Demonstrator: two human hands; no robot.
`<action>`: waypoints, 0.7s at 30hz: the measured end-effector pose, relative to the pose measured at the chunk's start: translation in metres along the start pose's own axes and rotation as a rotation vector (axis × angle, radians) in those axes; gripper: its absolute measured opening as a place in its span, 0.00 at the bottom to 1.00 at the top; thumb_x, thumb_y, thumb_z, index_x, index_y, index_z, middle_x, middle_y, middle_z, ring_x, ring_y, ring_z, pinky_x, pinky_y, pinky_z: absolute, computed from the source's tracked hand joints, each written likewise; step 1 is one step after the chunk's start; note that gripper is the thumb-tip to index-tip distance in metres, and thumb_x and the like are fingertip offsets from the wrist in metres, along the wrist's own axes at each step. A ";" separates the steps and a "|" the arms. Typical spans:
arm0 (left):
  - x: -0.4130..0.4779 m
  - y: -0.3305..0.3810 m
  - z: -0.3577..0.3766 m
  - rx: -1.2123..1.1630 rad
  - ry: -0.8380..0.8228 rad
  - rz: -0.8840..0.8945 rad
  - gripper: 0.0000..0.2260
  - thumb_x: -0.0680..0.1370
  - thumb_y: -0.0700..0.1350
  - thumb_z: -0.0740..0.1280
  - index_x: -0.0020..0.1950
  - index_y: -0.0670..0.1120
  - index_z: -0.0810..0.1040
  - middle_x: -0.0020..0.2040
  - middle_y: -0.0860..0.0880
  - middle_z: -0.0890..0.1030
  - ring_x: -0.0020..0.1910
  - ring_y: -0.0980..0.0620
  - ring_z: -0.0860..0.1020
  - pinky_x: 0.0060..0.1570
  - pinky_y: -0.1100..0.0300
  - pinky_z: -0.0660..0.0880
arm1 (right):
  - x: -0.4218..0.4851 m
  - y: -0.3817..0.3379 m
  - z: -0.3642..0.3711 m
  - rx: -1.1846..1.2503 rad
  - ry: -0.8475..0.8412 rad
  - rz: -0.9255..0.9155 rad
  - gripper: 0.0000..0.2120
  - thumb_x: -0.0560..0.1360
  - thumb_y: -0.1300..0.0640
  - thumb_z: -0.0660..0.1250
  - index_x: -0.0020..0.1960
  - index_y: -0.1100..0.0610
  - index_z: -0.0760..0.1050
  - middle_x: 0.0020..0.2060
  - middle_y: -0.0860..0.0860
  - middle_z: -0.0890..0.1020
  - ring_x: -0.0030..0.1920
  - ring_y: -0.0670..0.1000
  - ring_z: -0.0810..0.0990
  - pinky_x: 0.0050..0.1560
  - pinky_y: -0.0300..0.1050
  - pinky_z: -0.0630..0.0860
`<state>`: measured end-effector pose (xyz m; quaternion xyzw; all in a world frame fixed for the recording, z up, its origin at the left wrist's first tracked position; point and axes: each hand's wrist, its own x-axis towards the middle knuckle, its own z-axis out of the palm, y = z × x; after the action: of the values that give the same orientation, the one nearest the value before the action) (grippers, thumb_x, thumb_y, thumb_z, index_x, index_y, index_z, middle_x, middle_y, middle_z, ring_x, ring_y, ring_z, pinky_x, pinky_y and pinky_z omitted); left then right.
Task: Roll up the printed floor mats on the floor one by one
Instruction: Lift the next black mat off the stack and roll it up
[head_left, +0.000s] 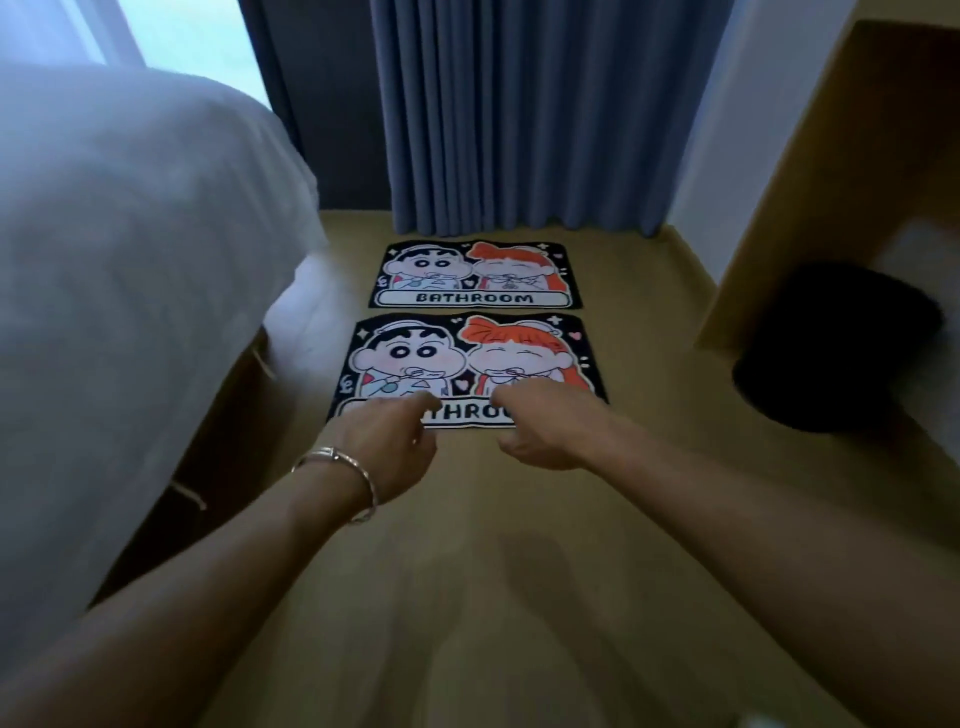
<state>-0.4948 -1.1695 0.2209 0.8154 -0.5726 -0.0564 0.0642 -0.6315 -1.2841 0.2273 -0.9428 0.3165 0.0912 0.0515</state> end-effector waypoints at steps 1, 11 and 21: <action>0.006 -0.009 0.003 0.013 -0.017 -0.053 0.16 0.79 0.51 0.58 0.68 0.56 0.68 0.59 0.52 0.79 0.54 0.50 0.78 0.49 0.56 0.77 | 0.012 0.001 0.005 0.001 -0.033 -0.026 0.21 0.77 0.50 0.61 0.69 0.54 0.66 0.63 0.56 0.74 0.60 0.57 0.74 0.56 0.52 0.75; 0.142 0.011 -0.017 0.052 0.052 -0.267 0.16 0.79 0.53 0.58 0.66 0.55 0.69 0.58 0.49 0.80 0.53 0.48 0.78 0.50 0.56 0.77 | 0.153 0.065 -0.045 0.056 0.052 -0.247 0.18 0.77 0.50 0.61 0.66 0.52 0.69 0.59 0.54 0.77 0.56 0.56 0.77 0.53 0.50 0.76; 0.345 0.114 -0.078 -0.084 0.151 -0.259 0.15 0.79 0.54 0.59 0.65 0.54 0.72 0.54 0.48 0.81 0.48 0.49 0.78 0.50 0.53 0.77 | 0.213 0.251 -0.152 0.218 0.159 -0.162 0.20 0.77 0.52 0.60 0.68 0.52 0.68 0.61 0.53 0.77 0.58 0.54 0.76 0.56 0.51 0.75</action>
<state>-0.4705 -1.5297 0.3104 0.8810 -0.4532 -0.0265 0.1332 -0.5959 -1.6321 0.3222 -0.9583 0.2505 -0.0230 0.1357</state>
